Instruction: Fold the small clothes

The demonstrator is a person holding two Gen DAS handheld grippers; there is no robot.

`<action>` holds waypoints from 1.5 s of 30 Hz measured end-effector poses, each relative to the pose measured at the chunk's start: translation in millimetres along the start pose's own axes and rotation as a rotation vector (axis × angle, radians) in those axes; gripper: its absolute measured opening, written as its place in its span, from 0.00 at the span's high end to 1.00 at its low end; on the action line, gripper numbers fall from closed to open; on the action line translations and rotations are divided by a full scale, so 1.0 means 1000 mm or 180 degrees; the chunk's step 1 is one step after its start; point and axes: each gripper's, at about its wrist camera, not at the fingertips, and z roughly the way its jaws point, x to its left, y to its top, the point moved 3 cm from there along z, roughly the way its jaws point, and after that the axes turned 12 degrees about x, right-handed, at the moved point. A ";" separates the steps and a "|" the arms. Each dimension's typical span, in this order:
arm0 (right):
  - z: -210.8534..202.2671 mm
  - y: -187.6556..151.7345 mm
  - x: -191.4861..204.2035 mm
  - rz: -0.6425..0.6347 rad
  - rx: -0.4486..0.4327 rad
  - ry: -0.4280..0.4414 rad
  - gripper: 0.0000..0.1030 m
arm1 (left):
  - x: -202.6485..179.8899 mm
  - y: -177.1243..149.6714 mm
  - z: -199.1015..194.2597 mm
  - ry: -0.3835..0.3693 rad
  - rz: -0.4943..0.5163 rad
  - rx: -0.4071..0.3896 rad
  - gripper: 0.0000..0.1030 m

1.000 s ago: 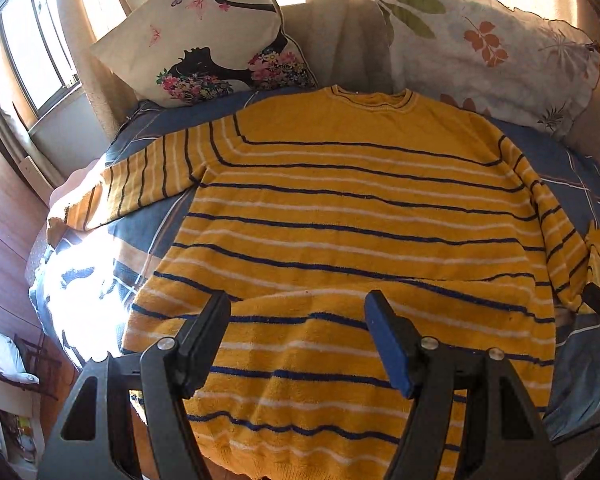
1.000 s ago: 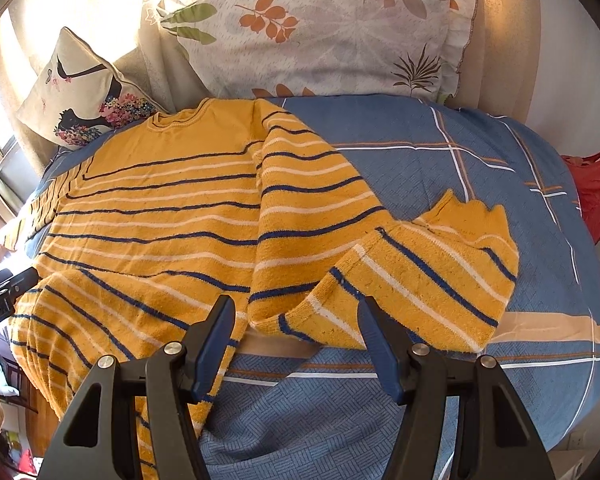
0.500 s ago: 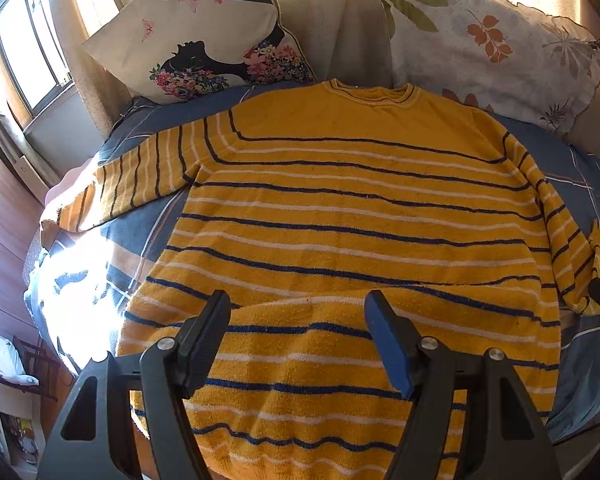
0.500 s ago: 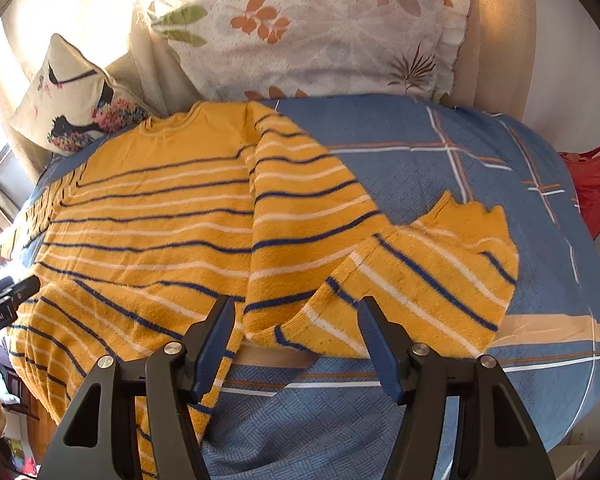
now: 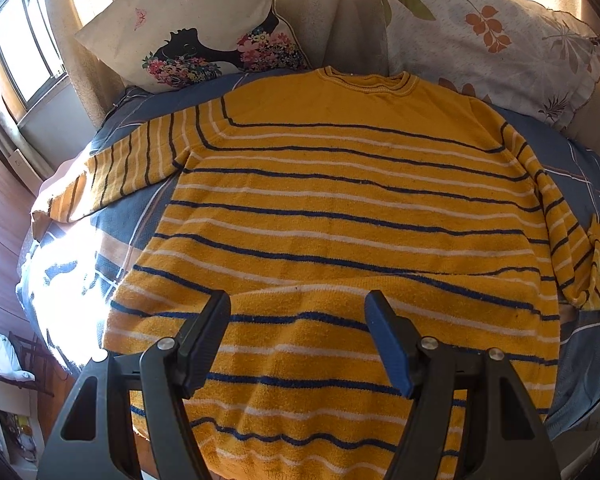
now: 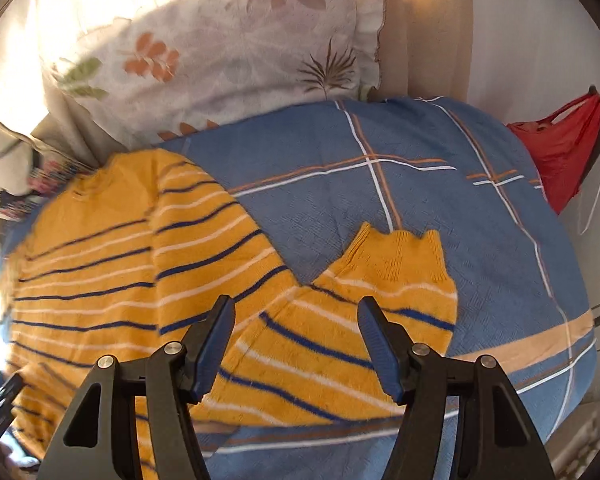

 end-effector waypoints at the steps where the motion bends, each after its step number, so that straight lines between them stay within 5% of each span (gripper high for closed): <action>1: 0.010 0.004 0.003 -0.0001 0.0040 -0.0135 0.34 | -0.002 -0.001 0.000 -0.0003 0.0012 0.0006 0.33; 3: 0.025 0.008 0.006 -0.0012 0.0227 -0.0386 0.54 | -0.003 -0.002 0.000 -0.0011 0.0022 0.0014 0.33; 4: 0.031 0.007 0.000 0.0007 0.0302 -0.0399 0.80 | -0.003 -0.003 -0.001 -0.0012 0.0023 0.0009 0.33; 5: 0.033 0.005 -0.005 0.0038 0.0367 -0.0339 0.91 | -0.003 -0.003 -0.002 -0.0010 0.0019 -0.0002 0.33; 7: 0.028 0.002 -0.018 0.0093 0.0371 -0.0182 0.97 | -0.003 -0.003 -0.004 -0.0015 0.0002 -0.0024 0.33; 11: -0.025 0.011 -0.063 0.0408 -0.0134 -0.0046 0.98 | -0.001 -0.002 -0.010 -0.0030 -0.0043 -0.0078 0.33; 15: -0.093 0.031 -0.113 0.0813 -0.0852 -0.0199 0.98 | 0.000 0.000 -0.014 -0.0044 -0.0084 -0.0145 0.33; 17: -0.101 0.040 -0.130 0.0979 -0.0998 -0.0254 0.96 | 0.000 0.000 -0.014 -0.0051 -0.0100 -0.0148 0.33; 19: -0.093 0.047 -0.141 0.0956 -0.0931 -0.0237 0.89 | 0.000 -0.001 -0.014 -0.0070 -0.0117 -0.0123 0.33; 22: -0.074 0.044 -0.156 0.1044 -0.0750 0.0045 0.56 | 0.001 -0.004 -0.017 -0.0075 -0.0119 -0.0134 0.33; 23: -0.069 0.039 -0.158 0.1070 -0.0721 0.0206 0.52 | 0.001 -0.005 -0.018 -0.0058 -0.0115 -0.0146 0.33; 28: -0.026 0.021 -0.162 0.1184 -0.0438 0.0809 0.52 | 0.008 -0.012 -0.018 0.0022 -0.0148 -0.0117 0.33; 32: 0.002 0.039 -0.178 0.1524 -0.0338 0.0947 0.48 | 0.019 -0.018 -0.017 0.0121 -0.0201 -0.0069 0.33; 39: 0.060 0.079 -0.212 0.2022 0.0014 0.0751 0.51 | 0.035 -0.025 -0.011 0.0303 -0.0267 0.0062 0.33; 40: 0.066 0.084 -0.214 0.2086 0.0056 0.0797 0.82 | 0.037 -0.025 -0.012 0.0321 -0.0287 0.0066 0.33; 41: 0.066 0.089 -0.214 0.2082 0.0083 0.0885 0.93 | 0.039 -0.024 -0.012 0.0330 -0.0308 0.0060 0.33; 43: 0.041 0.106 -0.213 0.1982 -0.0142 0.1065 0.93 | 0.042 -0.021 -0.015 0.0340 -0.0341 0.0033 0.33; 45: -0.013 0.122 -0.209 0.1748 -0.0658 0.1350 0.93 | 0.044 -0.017 -0.019 0.0353 -0.0357 -0.0016 0.33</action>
